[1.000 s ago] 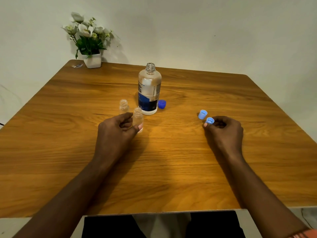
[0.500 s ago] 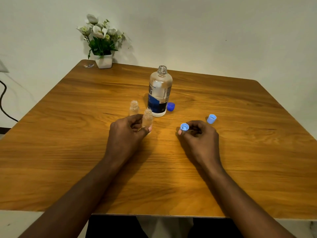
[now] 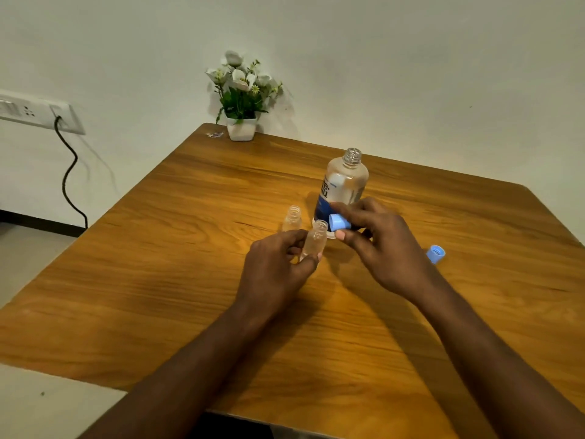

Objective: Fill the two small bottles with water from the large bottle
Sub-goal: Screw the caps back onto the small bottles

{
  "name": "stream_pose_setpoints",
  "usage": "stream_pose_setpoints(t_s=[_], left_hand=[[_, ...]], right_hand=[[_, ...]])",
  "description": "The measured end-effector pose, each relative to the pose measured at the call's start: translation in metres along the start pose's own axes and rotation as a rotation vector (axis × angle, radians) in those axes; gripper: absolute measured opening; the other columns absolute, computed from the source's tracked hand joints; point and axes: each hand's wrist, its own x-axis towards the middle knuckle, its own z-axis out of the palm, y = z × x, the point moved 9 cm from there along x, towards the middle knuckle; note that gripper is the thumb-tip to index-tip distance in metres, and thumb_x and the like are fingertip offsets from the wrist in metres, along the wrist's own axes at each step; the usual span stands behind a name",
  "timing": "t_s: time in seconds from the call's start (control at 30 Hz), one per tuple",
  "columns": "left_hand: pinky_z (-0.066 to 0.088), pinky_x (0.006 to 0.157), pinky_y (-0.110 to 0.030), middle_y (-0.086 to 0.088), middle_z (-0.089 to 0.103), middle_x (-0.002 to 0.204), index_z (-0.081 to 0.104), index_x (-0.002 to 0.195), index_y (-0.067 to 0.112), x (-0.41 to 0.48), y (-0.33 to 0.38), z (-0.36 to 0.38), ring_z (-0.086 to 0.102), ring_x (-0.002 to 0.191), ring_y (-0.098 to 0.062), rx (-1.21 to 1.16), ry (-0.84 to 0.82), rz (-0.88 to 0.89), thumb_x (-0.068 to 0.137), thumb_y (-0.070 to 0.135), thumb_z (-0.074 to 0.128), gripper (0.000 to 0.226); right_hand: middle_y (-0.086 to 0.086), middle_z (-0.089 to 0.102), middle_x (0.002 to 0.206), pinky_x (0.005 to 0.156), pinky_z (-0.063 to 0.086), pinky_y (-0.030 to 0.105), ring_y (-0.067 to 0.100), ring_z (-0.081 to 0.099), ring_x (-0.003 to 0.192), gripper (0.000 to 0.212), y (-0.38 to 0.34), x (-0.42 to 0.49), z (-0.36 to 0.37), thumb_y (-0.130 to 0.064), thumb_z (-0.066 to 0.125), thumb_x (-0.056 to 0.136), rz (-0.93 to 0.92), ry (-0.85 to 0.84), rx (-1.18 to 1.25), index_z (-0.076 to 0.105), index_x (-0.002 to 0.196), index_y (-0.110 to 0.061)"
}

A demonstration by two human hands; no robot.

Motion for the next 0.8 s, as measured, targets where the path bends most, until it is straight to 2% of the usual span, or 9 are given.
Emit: stream_pose_setpoints(t_s=[0.1,0.17,0.23,0.4,0.47,0.57,0.8], left_hand=[[0.059,0.077,-0.031,0.007,0.072,0.105,0.065,0.120,0.022,0.000,0.003,0.000,0.067,0.089,-0.002,0.008,-0.006,0.017,0.077,0.025,0.076,0.044],[0.059,0.078,-0.029,0.006,0.071,0.108,0.064,0.121,0.022,0.000,0.004,0.000,0.066,0.091,-0.002,0.000,-0.010,0.023,0.078,0.024,0.075,0.045],[0.058,0.078,-0.028,0.005,0.070,0.108,0.065,0.120,0.021,0.000,0.006,0.000,0.066,0.091,-0.003,0.002,-0.012,0.030,0.078,0.023,0.075,0.043],[0.057,0.075,-0.029,0.002,0.069,0.100,0.067,0.117,0.017,0.000,0.011,-0.002,0.065,0.085,-0.006,0.016,-0.004,0.064,0.077,0.019,0.075,0.040],[0.057,0.074,-0.029,0.001,0.068,0.099,0.067,0.116,0.017,0.000,0.013,-0.002,0.065,0.084,-0.006,0.010,-0.003,0.072,0.077,0.017,0.074,0.039],[0.057,0.074,-0.027,0.002,0.067,0.101,0.067,0.117,0.017,0.000,0.013,-0.001,0.064,0.085,-0.006,-0.001,-0.009,0.076,0.078,0.018,0.074,0.040],[0.058,0.075,-0.035,0.003,0.066,0.100,0.067,0.118,0.018,-0.001,0.011,0.001,0.064,0.087,-0.007,-0.009,-0.015,0.079,0.077,0.020,0.073,0.041]], right_hand=[[-0.019,0.056,0.101,0.074,0.045,0.015,-0.005,0.056,0.090,0.051,-0.004,0.009,-0.013,-0.021,0.074,0.081,-0.002,-0.032,-0.076,0.055,0.127,-0.033],[-0.016,0.061,0.098,0.074,0.051,0.024,-0.001,0.059,0.090,0.042,-0.008,0.014,-0.021,-0.021,0.078,0.078,-0.010,-0.037,-0.106,0.060,0.114,-0.032],[-0.012,0.066,0.100,0.074,0.052,0.025,0.000,0.059,0.089,0.034,-0.016,0.017,-0.025,-0.019,0.078,0.078,-0.049,-0.047,-0.128,0.066,0.108,-0.027],[-0.005,0.066,0.109,0.075,0.048,0.023,0.005,0.059,0.093,0.034,-0.029,0.022,-0.022,-0.009,0.072,0.082,-0.123,-0.146,-0.151,0.070,0.114,-0.021],[-0.005,0.065,0.111,0.074,0.043,0.017,0.006,0.057,0.095,0.035,-0.030,0.023,-0.020,-0.007,0.071,0.084,-0.137,-0.180,-0.173,0.069,0.116,-0.021],[-0.009,0.062,0.109,0.072,0.034,0.008,0.000,0.052,0.091,0.037,-0.031,0.025,-0.021,-0.005,0.069,0.084,-0.144,-0.205,-0.192,0.068,0.117,-0.022],[-0.021,0.053,0.101,0.068,0.036,0.000,-0.019,0.048,0.088,0.037,-0.031,0.027,-0.011,-0.016,0.070,0.085,-0.150,-0.286,-0.254,0.066,0.121,-0.026]])
